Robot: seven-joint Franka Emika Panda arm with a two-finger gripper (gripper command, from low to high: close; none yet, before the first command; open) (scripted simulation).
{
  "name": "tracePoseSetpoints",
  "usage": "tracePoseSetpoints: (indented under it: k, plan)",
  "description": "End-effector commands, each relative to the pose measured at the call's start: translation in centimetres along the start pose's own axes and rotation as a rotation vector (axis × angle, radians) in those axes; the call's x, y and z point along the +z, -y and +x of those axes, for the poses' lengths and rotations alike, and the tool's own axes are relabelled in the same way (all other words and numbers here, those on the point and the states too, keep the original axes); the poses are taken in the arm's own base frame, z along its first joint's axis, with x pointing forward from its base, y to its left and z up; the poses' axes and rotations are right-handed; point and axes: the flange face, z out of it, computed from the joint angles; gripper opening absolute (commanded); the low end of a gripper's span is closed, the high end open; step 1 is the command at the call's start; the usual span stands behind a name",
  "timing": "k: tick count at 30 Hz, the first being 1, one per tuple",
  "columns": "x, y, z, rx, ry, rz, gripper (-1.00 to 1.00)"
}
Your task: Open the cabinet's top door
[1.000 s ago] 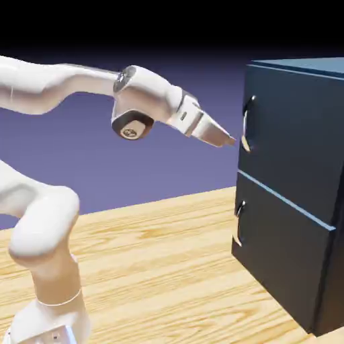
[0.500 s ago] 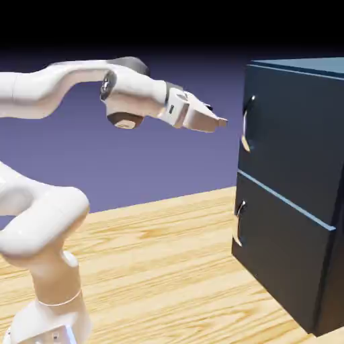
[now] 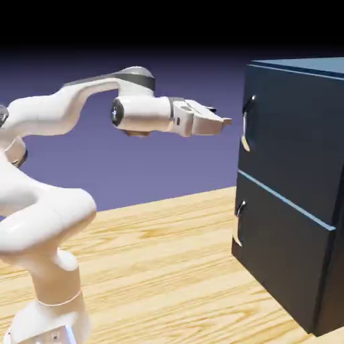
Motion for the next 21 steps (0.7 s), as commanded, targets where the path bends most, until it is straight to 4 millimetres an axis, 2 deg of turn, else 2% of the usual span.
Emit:
tracePoseSetpoints:
  k: [1, 7, 11, 12, 13, 14, 21]
  plan:
    - [0.5, -0.3, -0.4, -0.008, -0.009, 0.009, 0.0]
    - [2.8, -2.1, -2.3, -0.048, -0.052, 0.05, 0.0]
    - [7.5, -1.8, -2.0, -0.048, -0.052, 0.049, 0.0]
    - [7.8, -1.8, -2.0, -0.048, -0.052, 0.05, 0.0]
    - [7.8, -1.8, -2.0, -0.048, -0.052, 0.05, -1.0]
    - [7.8, -1.8, -2.0, -0.048, -0.052, 0.05, -1.0]
    - [2.2, -4.3, 0.1, -0.054, 0.083, 0.177, -1.0]
